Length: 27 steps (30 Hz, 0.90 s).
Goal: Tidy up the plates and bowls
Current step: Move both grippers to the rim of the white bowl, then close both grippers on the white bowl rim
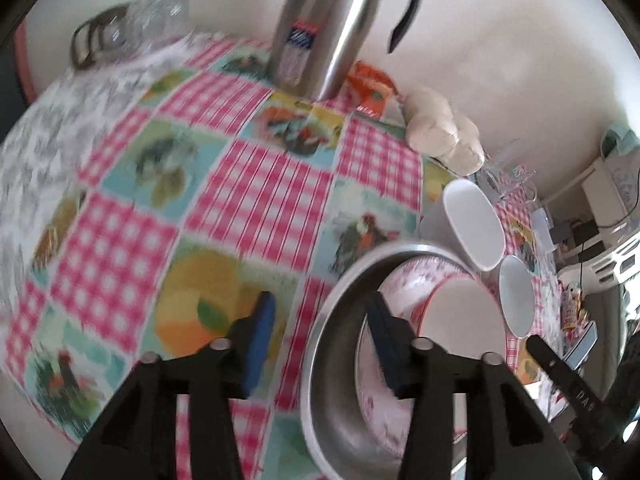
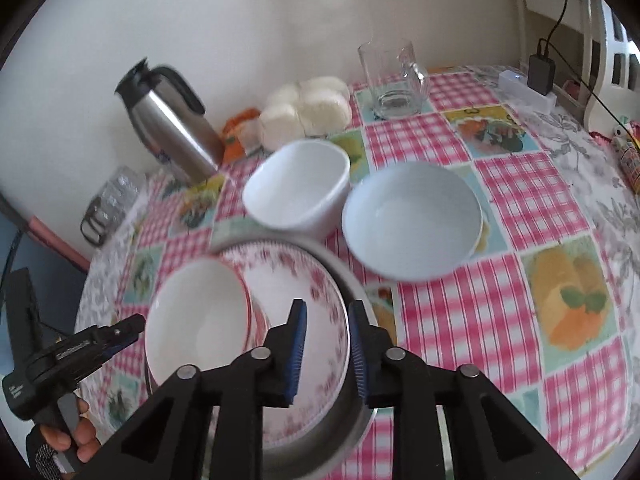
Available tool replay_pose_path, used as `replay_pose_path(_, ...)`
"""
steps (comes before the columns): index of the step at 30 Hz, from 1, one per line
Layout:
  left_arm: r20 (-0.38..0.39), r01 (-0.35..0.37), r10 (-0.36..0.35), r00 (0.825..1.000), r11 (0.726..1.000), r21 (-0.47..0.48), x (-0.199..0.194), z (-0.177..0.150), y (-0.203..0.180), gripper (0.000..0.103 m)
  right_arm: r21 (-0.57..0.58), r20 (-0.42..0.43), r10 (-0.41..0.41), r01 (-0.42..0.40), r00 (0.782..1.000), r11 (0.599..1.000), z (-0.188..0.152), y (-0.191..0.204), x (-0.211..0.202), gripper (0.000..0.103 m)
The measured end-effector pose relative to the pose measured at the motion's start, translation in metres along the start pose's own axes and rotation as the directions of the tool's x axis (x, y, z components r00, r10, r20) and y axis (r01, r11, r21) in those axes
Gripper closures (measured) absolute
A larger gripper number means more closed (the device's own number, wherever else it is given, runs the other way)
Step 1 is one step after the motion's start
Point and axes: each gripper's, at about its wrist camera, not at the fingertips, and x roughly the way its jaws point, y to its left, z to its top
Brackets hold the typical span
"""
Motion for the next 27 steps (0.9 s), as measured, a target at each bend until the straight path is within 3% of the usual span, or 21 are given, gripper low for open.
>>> replay_pose_path(2,-0.010,-0.014,0.014,1.000,0.999,0.035,0.005,0.014,-0.008,0.053,0.014,0.015,-0.006,0.005,1.000,1.000,0.014,-0.001,0.002,0.076)
replay_pose_path(4,-0.032,0.007,-0.005,0.999,0.998,0.063,0.012,0.034,-0.018,0.047,0.045,0.015,-0.018,0.018,1.000,0.999,0.030,-0.005,0.007,0.052)
replay_pose_path(5,-0.043,0.015,-0.011,0.999,0.997,0.075,0.017,0.042,-0.024,0.043,0.055,0.011,-0.023,0.022,1.000,0.998,0.037,-0.007,0.011,0.051)
replay_pose_path(15,-0.135,0.063,-0.033,0.990,0.973,0.223,0.073,0.095,-0.095,0.042,0.048,-0.055,-0.089,0.092,0.995,0.995,0.090,-0.008,0.065,0.054)
replay_pose_path(21,-0.217,0.080,-0.026,0.976,0.967,0.243,0.118,0.100,-0.114,0.044,-0.006,-0.102,-0.128,0.129,0.986,0.992,0.110,-0.002,0.101,0.066)
replay_pose_path(27,-0.270,0.070,0.008,0.963,0.959,0.276,0.147,0.101,-0.126,0.062,-0.067,-0.121,-0.183,0.176,0.976,0.982,0.119,0.004,0.118,0.072)
